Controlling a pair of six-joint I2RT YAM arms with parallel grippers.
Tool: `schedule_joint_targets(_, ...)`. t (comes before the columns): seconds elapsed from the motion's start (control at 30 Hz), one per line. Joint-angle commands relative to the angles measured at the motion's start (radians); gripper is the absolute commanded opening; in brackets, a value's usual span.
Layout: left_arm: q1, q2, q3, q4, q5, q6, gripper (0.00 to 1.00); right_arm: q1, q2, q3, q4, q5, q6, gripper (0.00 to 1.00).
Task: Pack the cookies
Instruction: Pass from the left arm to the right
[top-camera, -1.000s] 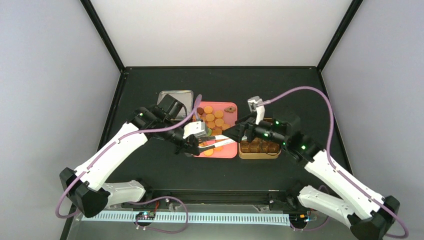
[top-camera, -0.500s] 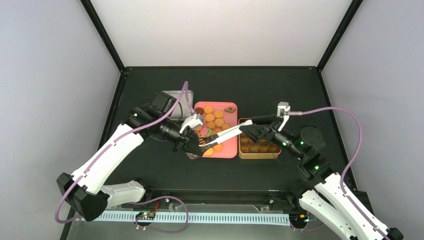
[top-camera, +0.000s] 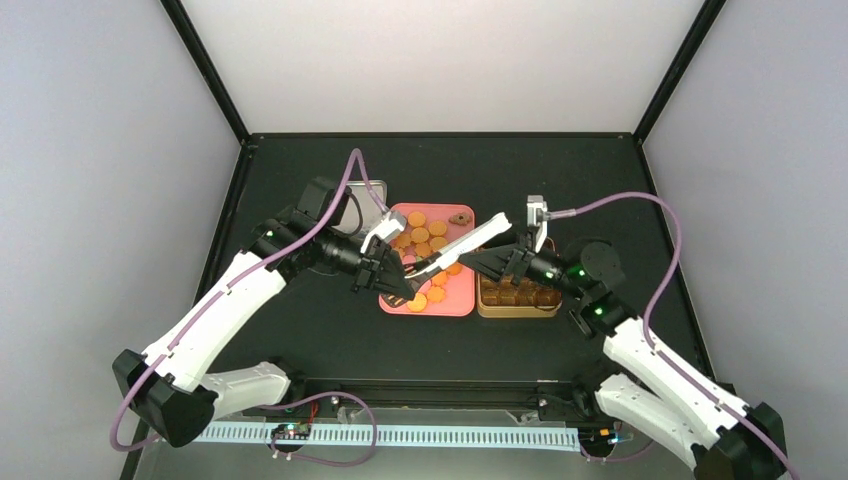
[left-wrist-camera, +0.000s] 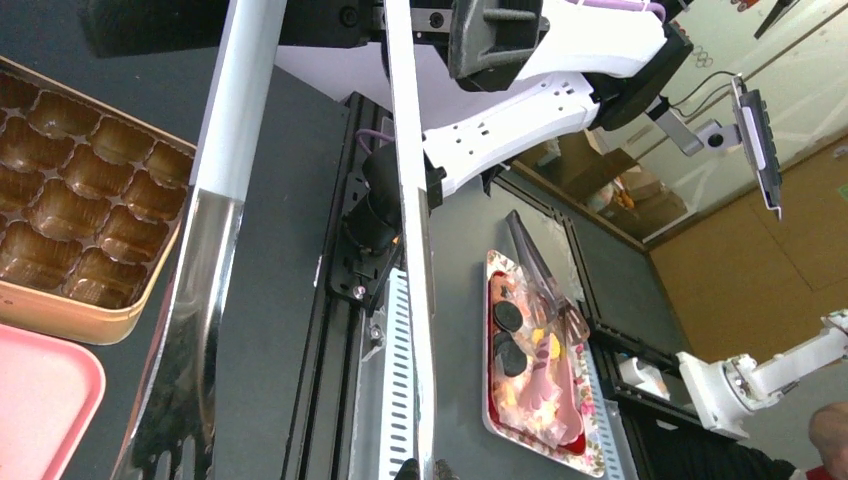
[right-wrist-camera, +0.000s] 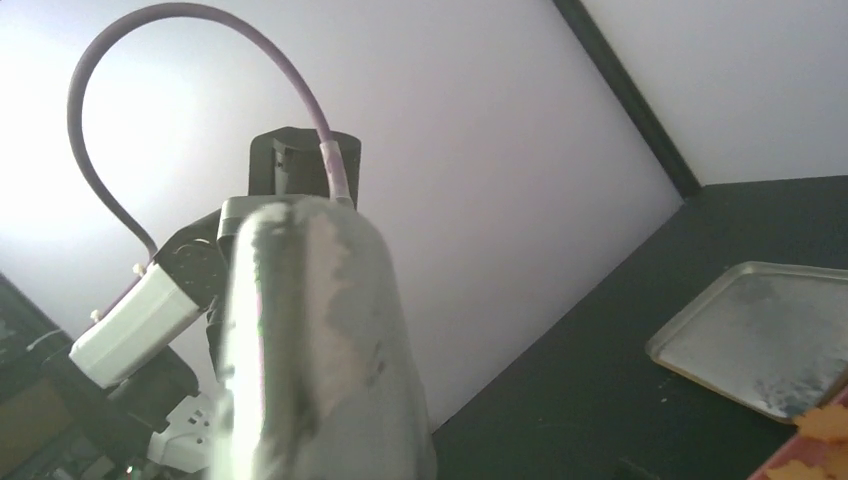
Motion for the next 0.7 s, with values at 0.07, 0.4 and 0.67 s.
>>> schedule_joint_targets(0.07,0.005,-0.002,0.008,0.101,0.049,-0.057,0.02,-0.001,0.12,0.083,0.172,-0.126,0.027,0.93)
schedule_joint_targets(0.4,0.007,0.003,0.008,0.124,0.033,-0.005,0.02,-0.001,0.281,0.153,0.296,-0.28,0.112,0.73)
schedule_joint_targets(0.67,0.013,0.0,0.009,0.13,-0.004,0.051,0.02,-0.001,0.302,0.173,0.315,-0.332,0.133,0.59)
